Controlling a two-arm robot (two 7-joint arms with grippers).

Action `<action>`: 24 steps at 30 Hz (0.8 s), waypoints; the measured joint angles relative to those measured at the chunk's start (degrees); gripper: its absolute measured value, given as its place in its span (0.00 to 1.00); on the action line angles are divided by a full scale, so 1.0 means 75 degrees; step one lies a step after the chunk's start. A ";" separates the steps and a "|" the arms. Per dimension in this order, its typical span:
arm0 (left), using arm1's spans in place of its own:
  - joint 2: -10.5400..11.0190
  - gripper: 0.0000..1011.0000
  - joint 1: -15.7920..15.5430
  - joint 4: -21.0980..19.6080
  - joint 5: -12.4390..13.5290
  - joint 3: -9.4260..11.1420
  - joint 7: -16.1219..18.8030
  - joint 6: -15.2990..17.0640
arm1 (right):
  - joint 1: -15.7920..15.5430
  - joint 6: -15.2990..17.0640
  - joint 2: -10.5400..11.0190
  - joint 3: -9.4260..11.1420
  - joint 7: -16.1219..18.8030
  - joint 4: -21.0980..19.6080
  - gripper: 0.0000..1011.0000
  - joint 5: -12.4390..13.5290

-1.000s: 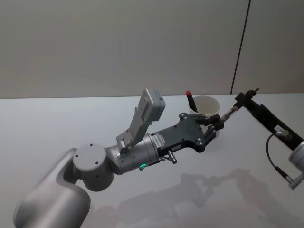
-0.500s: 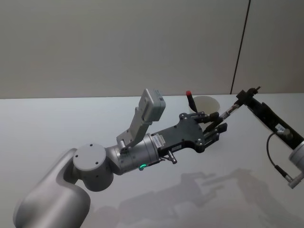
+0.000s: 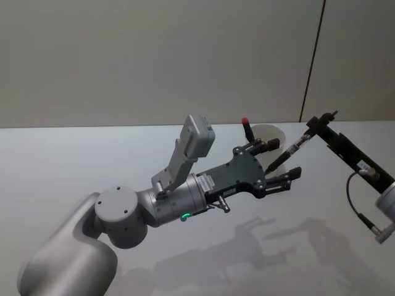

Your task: Place the pen into the pen holder.

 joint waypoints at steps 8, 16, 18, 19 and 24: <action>0.0000 0.99 0.0000 0.0000 -0.0004 0.0000 0.0000 0.0000 | 0.0119 -0.0174 0.0130 -0.0029 0.0206 0.0098 0.13 -0.0416; 0.0000 0.99 0.0000 0.0000 -0.0004 0.0000 0.0000 -0.0001 | 0.0293 -0.0374 0.0259 -0.0029 0.0457 0.0252 0.13 -0.0843; 0.0000 0.99 0.0000 0.0000 -0.0004 0.0000 0.0000 -0.0001 | 0.0357 -0.0441 0.0299 -0.0026 0.0540 0.0313 0.13 -0.0977; 0.0000 0.99 0.0000 0.0000 -0.0004 0.0000 0.0000 -0.0001 | 0.0382 -0.0471 0.0310 -0.0025 0.0583 0.0334 0.13 -0.1045; 0.0000 0.99 0.0000 0.0000 -0.0004 0.0000 0.0000 -0.0001 | 0.0612 -0.0639 0.0389 -0.0023 0.0830 0.0538 0.13 -0.1412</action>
